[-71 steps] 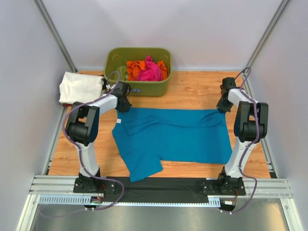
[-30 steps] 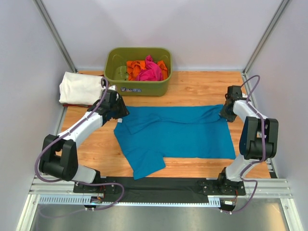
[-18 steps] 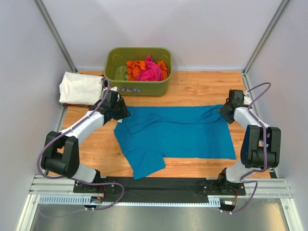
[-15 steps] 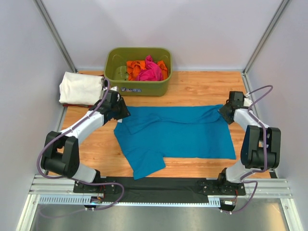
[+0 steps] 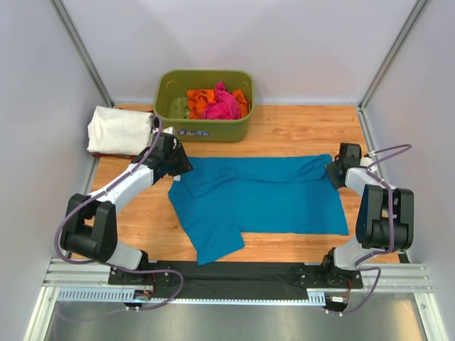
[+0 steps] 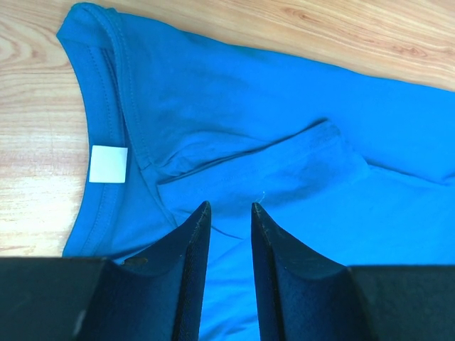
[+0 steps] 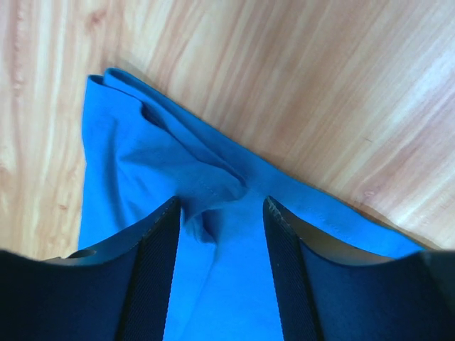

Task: Fold and stack the t-shirts
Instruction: Fold the tshirt

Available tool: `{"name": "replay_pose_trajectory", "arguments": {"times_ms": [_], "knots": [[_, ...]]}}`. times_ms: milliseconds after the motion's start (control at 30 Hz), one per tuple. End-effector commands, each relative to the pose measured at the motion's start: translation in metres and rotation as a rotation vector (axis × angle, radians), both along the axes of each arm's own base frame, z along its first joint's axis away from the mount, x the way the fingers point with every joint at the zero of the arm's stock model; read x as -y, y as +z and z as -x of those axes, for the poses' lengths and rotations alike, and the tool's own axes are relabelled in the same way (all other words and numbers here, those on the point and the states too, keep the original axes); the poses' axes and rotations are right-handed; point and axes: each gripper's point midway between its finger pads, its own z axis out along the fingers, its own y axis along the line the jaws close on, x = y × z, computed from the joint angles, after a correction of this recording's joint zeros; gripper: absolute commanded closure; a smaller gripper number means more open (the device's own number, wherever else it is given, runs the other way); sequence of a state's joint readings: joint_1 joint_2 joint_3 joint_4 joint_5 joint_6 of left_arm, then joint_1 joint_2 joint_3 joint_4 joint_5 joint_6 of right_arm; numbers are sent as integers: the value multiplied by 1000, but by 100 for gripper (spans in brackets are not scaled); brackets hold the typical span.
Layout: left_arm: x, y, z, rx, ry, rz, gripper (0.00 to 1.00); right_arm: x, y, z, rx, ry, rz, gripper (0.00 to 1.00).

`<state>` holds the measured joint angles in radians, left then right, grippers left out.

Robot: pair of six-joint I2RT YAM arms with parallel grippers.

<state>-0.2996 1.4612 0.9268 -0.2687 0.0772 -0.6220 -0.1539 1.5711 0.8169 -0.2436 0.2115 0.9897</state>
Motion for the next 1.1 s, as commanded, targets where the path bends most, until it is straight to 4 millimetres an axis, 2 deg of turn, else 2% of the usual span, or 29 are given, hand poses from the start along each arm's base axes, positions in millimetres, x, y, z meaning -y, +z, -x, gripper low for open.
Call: {"name": "replay_pose_trajectory", "arguments": {"times_ms": [0,167,400,533,633,733,867,900,967,1000,1067], "knots": [[3,7,-2,36,-16,8,64,12,12,-22,95,-70,11,50],[2,6,-2,36,-13,4,64,21,12,-23,83,-85,62,63],[2,2,-2,24,-11,4,64,36,20,-22,23,-31,181,100],[2,1,-2,25,-12,3,64,43,33,-20,-19,35,264,99],[2,-2,-2,20,-12,4,64,44,40,-21,-32,111,316,94],[3,-7,-2,9,-10,3,65,43,34,-15,-84,164,340,85],[2,-10,-2,-1,-7,1,65,41,25,-3,-152,206,350,59],[2,-10,-2,-2,-7,1,65,40,27,-1,-155,209,349,47],[2,-10,-2,-5,-6,-1,65,39,34,6,-163,212,348,41],[2,-10,-2,-5,-3,-2,65,40,37,7,-161,205,349,36],[1,-9,-2,-3,-1,-2,65,36,44,7,-146,217,329,33]]}}
